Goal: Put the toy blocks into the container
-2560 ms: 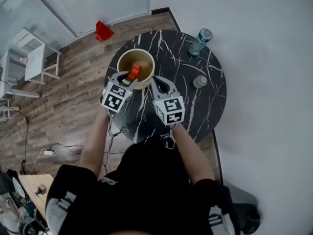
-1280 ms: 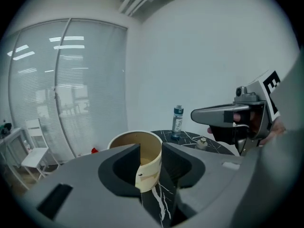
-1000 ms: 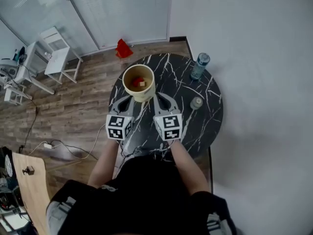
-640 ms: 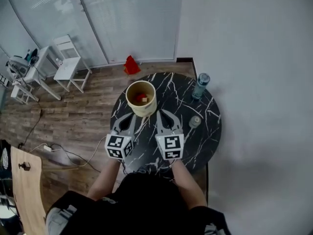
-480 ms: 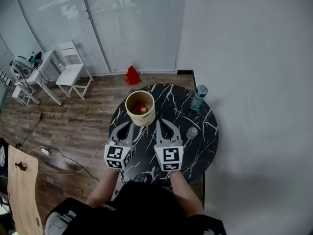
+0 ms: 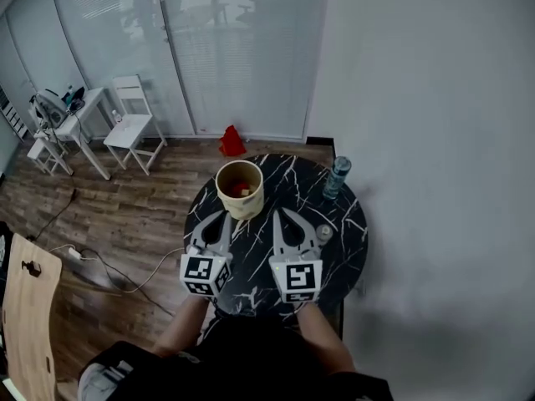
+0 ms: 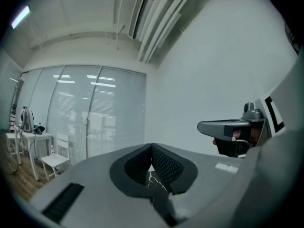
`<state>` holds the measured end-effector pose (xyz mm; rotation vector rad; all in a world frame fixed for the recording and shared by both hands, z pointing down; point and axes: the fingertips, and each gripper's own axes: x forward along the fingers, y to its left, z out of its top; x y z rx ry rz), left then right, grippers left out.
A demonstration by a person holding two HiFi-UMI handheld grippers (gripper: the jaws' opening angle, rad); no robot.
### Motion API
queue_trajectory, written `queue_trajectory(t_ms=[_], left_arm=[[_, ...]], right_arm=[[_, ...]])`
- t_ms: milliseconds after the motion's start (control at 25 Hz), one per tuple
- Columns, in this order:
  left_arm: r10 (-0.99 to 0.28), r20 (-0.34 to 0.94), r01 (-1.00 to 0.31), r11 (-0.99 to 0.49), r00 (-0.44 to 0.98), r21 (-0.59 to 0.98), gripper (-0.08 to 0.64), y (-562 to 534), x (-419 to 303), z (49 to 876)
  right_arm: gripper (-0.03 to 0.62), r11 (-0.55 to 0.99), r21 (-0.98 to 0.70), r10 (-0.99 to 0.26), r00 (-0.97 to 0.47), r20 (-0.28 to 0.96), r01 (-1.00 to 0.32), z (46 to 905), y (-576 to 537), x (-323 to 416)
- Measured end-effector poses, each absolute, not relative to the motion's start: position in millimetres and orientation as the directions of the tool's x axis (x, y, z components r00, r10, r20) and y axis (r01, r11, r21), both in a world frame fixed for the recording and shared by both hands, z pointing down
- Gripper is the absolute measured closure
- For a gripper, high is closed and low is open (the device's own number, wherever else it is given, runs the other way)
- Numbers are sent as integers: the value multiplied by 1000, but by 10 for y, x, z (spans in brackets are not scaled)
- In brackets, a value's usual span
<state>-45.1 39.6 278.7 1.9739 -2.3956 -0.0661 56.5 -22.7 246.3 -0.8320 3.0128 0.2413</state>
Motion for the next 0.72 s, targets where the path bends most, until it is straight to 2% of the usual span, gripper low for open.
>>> queue_trajectory(t_ms=[720], left_arm=[[-977, -32, -977, 210, -211, 29, 560, 570, -238, 2605]], right_arm=[[595, 875, 162, -453, -889, -63, -457, 2388, 65, 686]])
